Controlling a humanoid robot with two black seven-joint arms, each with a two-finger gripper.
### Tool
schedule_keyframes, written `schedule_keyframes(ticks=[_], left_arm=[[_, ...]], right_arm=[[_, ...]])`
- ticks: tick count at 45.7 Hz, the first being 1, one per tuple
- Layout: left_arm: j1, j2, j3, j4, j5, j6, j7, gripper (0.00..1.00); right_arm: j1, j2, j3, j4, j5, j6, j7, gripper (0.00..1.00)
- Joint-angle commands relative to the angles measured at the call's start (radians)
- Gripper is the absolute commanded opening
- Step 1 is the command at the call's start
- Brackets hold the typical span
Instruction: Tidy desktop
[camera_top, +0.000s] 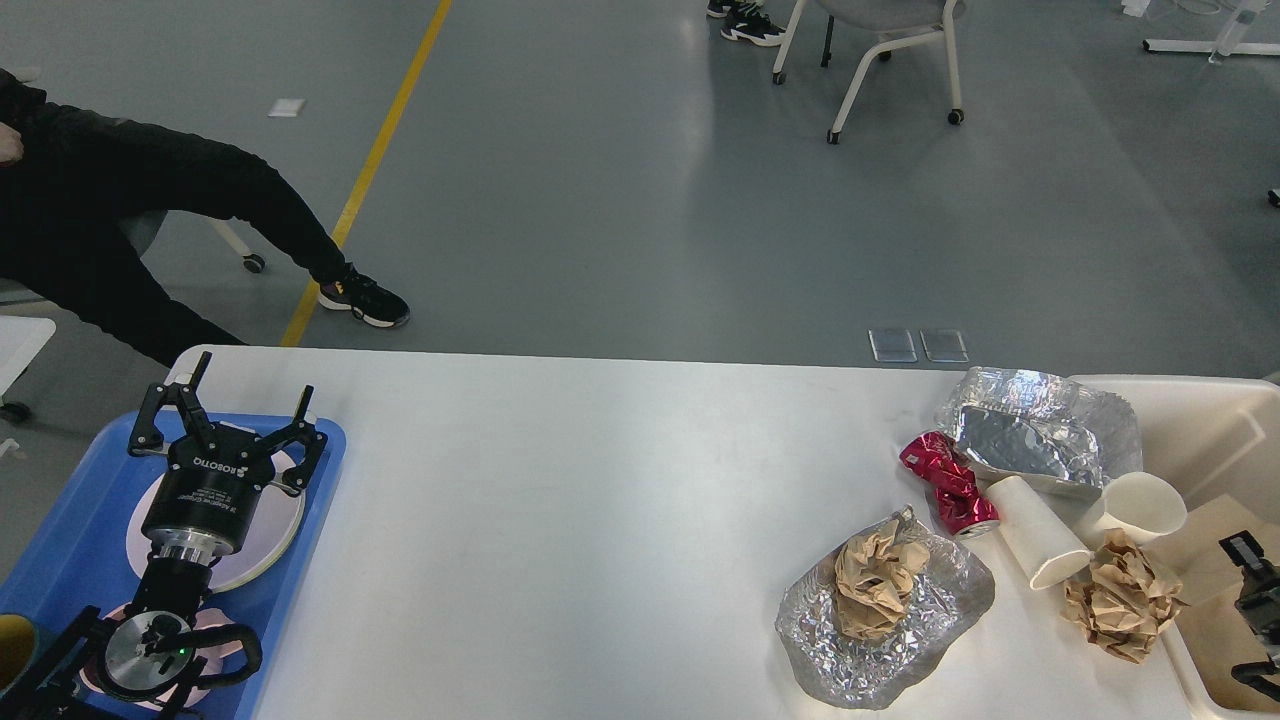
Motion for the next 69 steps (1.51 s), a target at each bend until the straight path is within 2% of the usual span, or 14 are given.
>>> schedule_keyframes(ticks=[1,8,17,23,28,33,38,43,47,55,65,69], left_arm=[[0.0,0.001,0.0,0.0,0.0,0.0,0.0,0.96],[-0.002,0.001,0.0,0.0,0.0,0.0,0.0,0.96],[-0.002,0.001,0.0,0.0,0.0,0.0,0.0,0.96],[-0.002,0.001,0.0,0.0,0.0,0.0,0.0,0.96],[-0.002,-0.001,0.0,0.0,0.0,0.0,0.0,0.96],[-0.002,-0.001,0.0,-0.001,0.0,0.0,0.002,0.96],[-0.002,0.001,0.0,-0.001,0.0,0.0,0.002,0.96],[-0.002,-0.001,0.0,0.0,0.0,0.0,0.002,0.96],[-0.002,-0.001,0.0,0.0,0.0,0.0,0.002,0.96],[-0.002,0.001,0.0,0.0,0.0,0.0,0.002,0.96],[0.0,-0.001,0.0,0.0,0.0,0.0,0.0,0.96],[0.0,0.001,0.0,0.0,0.0,0.0,0.0,0.96]], right_arm=[[-0.003,0.001,0.001,0.005,-0.001,-0.012,0.0,1.0],[0.016,-0.042,-0.015,0.076,-0.018,-0.006,-0.003,1.0],[0.238,-0.275,-0.025,0.326,-0.151,0.099,-0.017,1.0],[0.447,-0.386,-0.077,0.468,-0.282,0.162,-0.084,1.0],[0.663,-0.414,-0.186,0.56,-0.357,0.291,-0.138,1.0],[0.874,-0.386,-0.337,0.63,-0.383,0.472,-0.193,1.0],[1.057,-0.303,-0.439,0.68,-0.379,0.651,-0.239,1.0],[1.214,-0.221,-0.493,0.761,-0.377,0.814,-0.245,1.0],[1.359,-0.165,-0.51,0.866,-0.373,0.9,-0.248,1.0],[1.568,-0.088,-0.513,1.119,-0.368,0.966,-0.264,1.0],[1.818,-0.082,-0.504,1.393,-0.163,0.96,-0.334,1.0],[1.843,-0.062,-0.503,1.458,-0.139,0.942,-0.339,0.98]])
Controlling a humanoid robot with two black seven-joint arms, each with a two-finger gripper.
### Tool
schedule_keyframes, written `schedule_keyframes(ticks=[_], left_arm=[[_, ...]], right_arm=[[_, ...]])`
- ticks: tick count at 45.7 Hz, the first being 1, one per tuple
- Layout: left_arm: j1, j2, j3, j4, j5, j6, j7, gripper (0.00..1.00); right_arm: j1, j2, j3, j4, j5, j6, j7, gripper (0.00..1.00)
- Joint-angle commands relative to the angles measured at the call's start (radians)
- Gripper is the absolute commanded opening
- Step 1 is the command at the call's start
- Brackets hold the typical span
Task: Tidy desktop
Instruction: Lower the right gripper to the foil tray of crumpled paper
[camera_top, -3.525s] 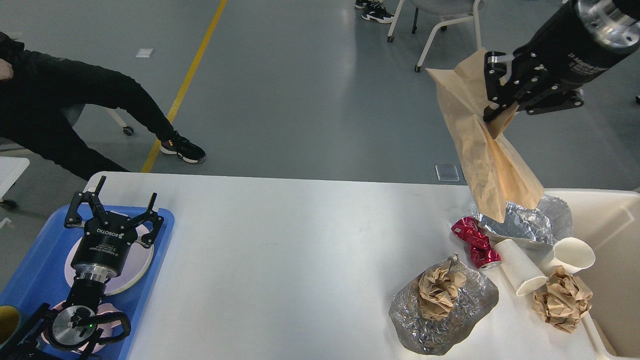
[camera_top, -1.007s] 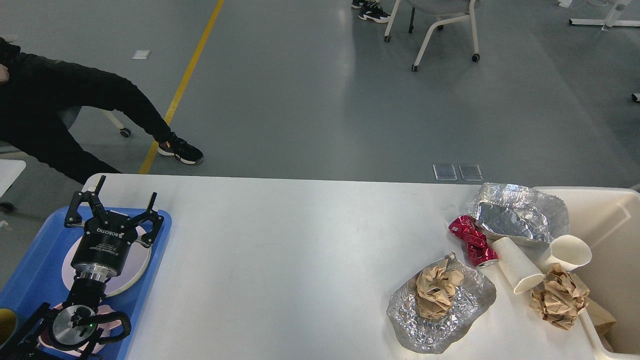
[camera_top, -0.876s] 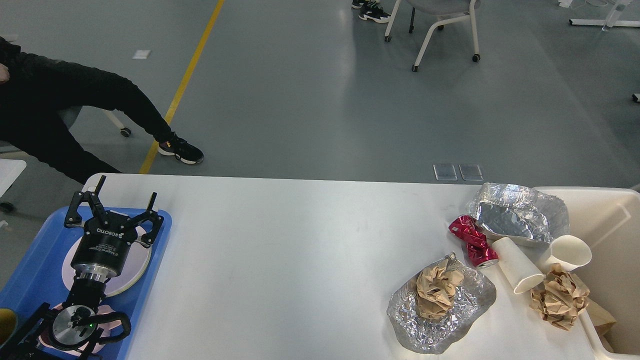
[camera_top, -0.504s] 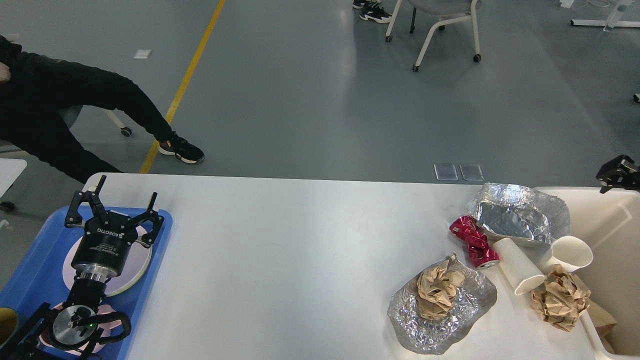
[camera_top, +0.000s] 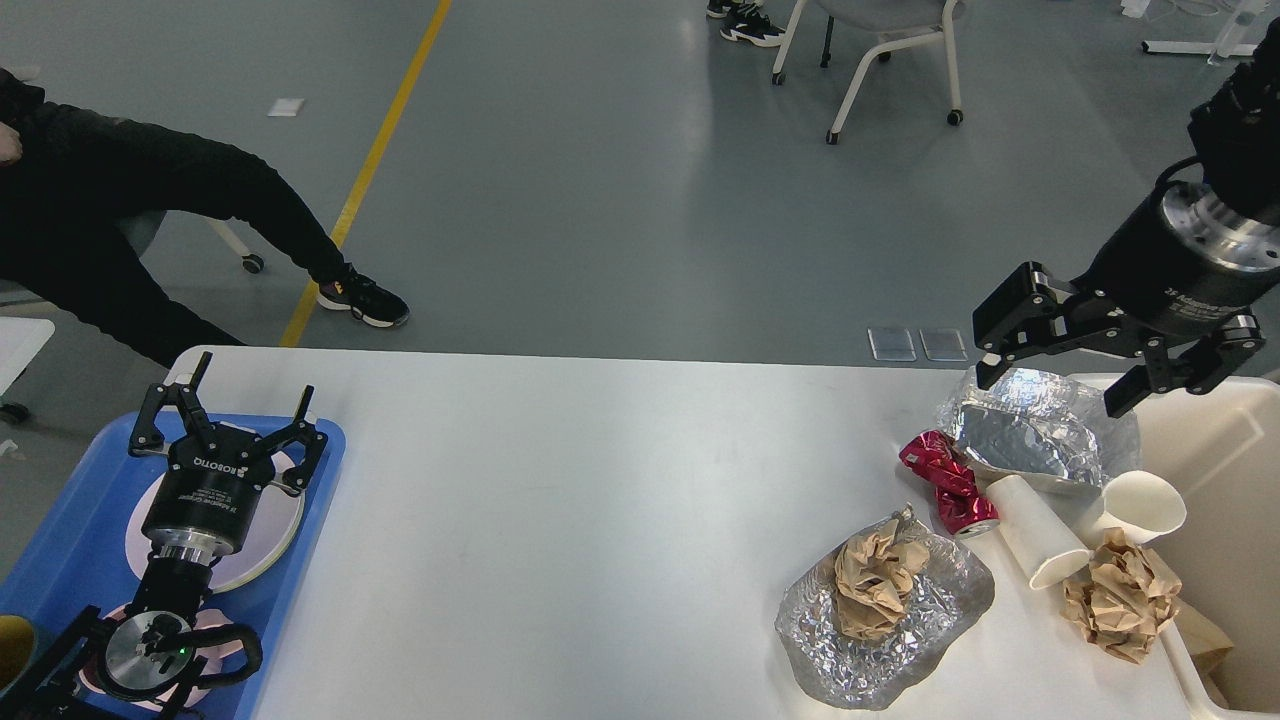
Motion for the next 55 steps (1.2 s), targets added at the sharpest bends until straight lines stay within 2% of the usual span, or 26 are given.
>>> schedule_keyframes(ticks=[1,15,22,27,41,48,55], left_arm=[[0.0,0.0,0.0,0.0,0.0,0.0,0.0,0.96],[-0.001,0.0,0.0,0.0,0.0,0.0,0.0,0.96],[-0.001,0.0,0.0,0.0,0.0,0.0,0.0,0.96],[-0.001,0.0,0.0,0.0,0.0,0.0,0.0,0.96],[-0.001,0.001,0.0,0.0,0.0,0.0,0.0,0.96],[0.0,0.0,0.0,0.0,0.0,0.0,0.0,0.96],[-0.001,0.0,0.0,0.0,0.0,0.0,0.0,0.96]], right_arm=[[0.055,0.03,0.003,0.105,0.046,-0.03,-0.014,0.97],[0.046,0.037,-0.009,0.136,0.051,-0.109,-0.014,0.94],[-0.052,0.04,-0.006,0.134,0.058,-0.213,-0.014,0.94],[-0.117,0.031,-0.006,0.136,0.086,-0.274,-0.012,0.9],[-0.413,0.001,0.009,0.134,0.101,-0.48,-0.008,0.89],[-0.594,-0.025,0.116,0.121,0.101,-0.558,-0.003,0.87],[-0.787,-0.026,0.199,0.049,0.12,-0.747,-0.003,0.86]])
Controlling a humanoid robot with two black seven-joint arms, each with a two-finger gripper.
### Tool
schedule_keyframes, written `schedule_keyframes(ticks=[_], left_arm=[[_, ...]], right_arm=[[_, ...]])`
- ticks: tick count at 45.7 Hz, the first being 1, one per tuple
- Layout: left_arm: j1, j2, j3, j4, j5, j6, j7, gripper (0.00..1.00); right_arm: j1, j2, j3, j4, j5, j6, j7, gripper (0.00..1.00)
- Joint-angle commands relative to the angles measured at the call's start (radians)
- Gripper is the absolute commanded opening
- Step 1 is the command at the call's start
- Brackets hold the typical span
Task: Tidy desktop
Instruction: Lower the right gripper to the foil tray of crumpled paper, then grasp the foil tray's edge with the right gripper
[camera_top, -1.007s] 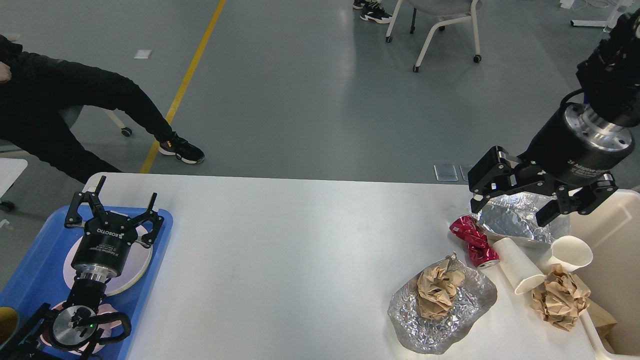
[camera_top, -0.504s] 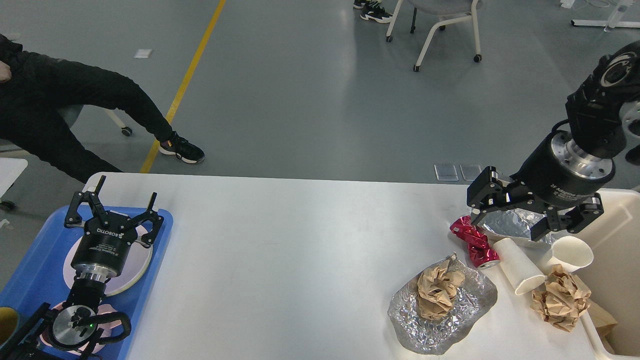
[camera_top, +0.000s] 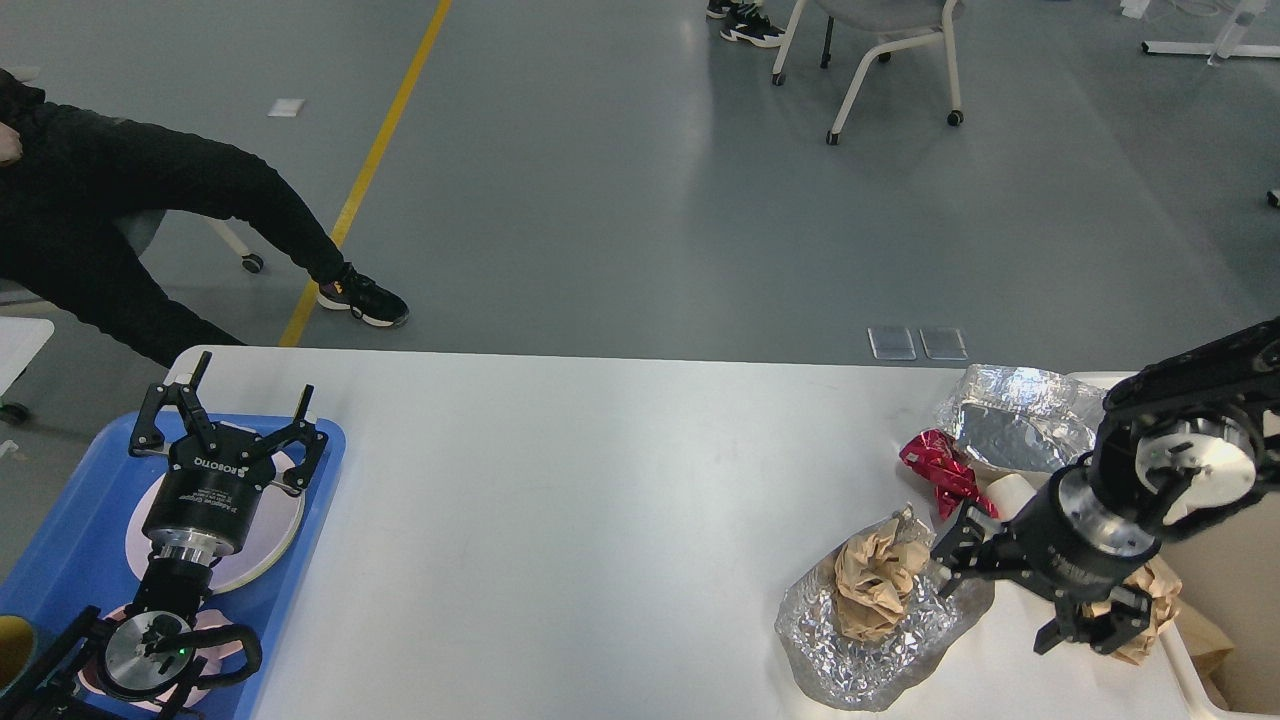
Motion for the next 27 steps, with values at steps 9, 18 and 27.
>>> schedule_keyframes(ticks=[9,18,27], left_arm=[[-0.001,0.0,0.0,0.0,0.0,0.0,0.0,0.96],[-0.001,0.0,0.0,0.0,0.0,0.0,0.0,0.96],[-0.001,0.0,0.0,0.0,0.0,0.0,0.0,0.96]], right_arm=[[-0.268,0.031,0.138,-0.151,0.124,-0.172,0.001,0.74],[-0.342,0.079,0.144,-0.223,0.131,-0.178,0.001,0.72],[-0.414,0.113,0.154,-0.292,0.131,-0.218,0.001,0.66]])
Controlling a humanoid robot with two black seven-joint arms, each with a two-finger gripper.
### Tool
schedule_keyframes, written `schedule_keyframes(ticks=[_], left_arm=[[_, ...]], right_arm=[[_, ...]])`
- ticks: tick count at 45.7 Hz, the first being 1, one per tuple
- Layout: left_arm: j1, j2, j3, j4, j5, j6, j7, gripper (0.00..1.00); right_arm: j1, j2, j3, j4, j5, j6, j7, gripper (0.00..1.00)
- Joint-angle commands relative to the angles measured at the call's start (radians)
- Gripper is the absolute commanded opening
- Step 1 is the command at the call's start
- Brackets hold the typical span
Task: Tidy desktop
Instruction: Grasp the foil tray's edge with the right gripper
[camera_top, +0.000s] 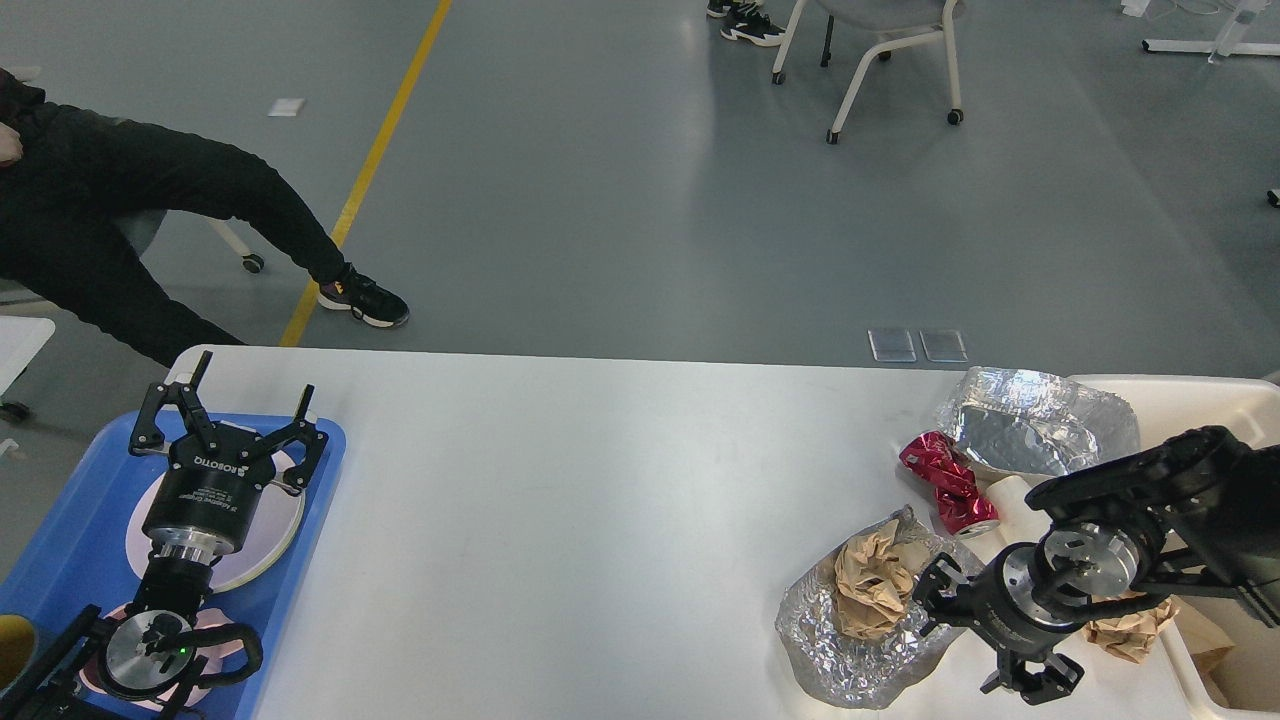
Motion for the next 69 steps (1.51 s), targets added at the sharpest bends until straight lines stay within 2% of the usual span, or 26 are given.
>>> schedule_keyframes(ticks=[1,14,16,26,29,33,36,45,56,69], left_arm=[[0.0,0.0,0.0,0.0,0.0,0.0,0.0,0.96],[0.0,0.0,0.0,0.0,0.0,0.0,0.0,0.96],[0.0,0.0,0.0,0.0,0.0,0.0,0.0,0.96],[0.0,0.002,0.0,0.0,0.0,0.0,0.0,0.96],[0.0,0.0,0.0,0.0,0.0,0.0,0.0,0.96],[0.0,0.0,0.0,0.0,0.0,0.0,0.0,0.96],[0.0,0.002,0.0,0.0,0.0,0.0,0.0,0.96],[0.0,0.0,0.0,0.0,0.0,0.0,0.0,0.96],[0.0,0.0,0.0,0.0,0.0,0.0,0.0,0.96],[0.0,0.0,0.0,0.0,0.0,0.0,0.0,0.96]], right_arm=[[-0.04,0.014,0.012,-0.037,0.0,-0.025,0.0,0.64],[-0.069,0.023,0.04,-0.074,0.029,-0.036,0.0,0.54],[-0.079,0.036,0.044,-0.086,0.044,-0.037,0.0,0.5],[-0.086,0.057,0.044,-0.1,0.051,-0.057,0.0,0.47],[-0.089,0.06,0.046,-0.1,0.051,-0.062,0.0,0.37],[-0.095,0.074,0.044,-0.1,0.051,-0.057,0.0,0.13],[-0.095,0.083,0.044,-0.1,0.051,-0.057,0.0,0.0],[-0.113,0.094,0.037,-0.115,0.048,-0.06,-0.003,0.0],[-0.113,0.116,0.037,-0.115,0.046,-0.056,-0.037,0.0],[-0.107,0.12,0.035,-0.117,0.037,-0.056,-0.042,0.0]])
